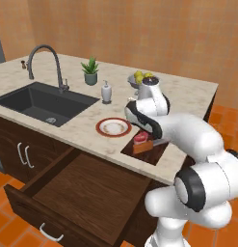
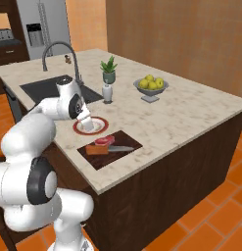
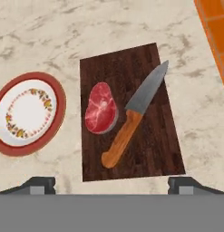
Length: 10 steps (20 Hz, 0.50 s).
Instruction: Pick up the knife from the drawer and place it on the cutting board. Then place the meat from the plate to the cutting board.
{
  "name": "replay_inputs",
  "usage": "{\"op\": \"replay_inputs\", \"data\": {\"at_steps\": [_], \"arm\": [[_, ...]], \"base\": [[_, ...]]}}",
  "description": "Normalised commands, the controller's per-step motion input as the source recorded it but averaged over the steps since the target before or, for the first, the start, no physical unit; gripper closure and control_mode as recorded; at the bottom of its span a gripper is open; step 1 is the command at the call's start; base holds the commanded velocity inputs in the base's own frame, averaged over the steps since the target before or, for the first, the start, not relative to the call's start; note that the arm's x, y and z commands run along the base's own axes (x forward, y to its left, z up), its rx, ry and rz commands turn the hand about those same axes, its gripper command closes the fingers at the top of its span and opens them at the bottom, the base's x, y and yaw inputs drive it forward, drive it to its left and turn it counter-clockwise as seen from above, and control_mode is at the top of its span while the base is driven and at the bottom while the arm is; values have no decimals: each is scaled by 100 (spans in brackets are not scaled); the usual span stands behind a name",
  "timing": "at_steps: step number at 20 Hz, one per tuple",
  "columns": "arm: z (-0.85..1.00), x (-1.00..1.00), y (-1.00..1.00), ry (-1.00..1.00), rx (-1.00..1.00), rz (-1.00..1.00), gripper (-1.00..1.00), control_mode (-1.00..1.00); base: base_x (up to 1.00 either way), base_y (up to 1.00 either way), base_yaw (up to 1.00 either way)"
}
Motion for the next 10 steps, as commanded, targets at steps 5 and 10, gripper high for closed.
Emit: {"op": "replay_inputs", "data": {"at_steps": [5,10], "arm": [[18,-100,86,-29,-20,20,-100,-100],[0,-100,92,-10,-21,17,-100,-100]], "base": [[0,0,0],[0,0,0]]}}
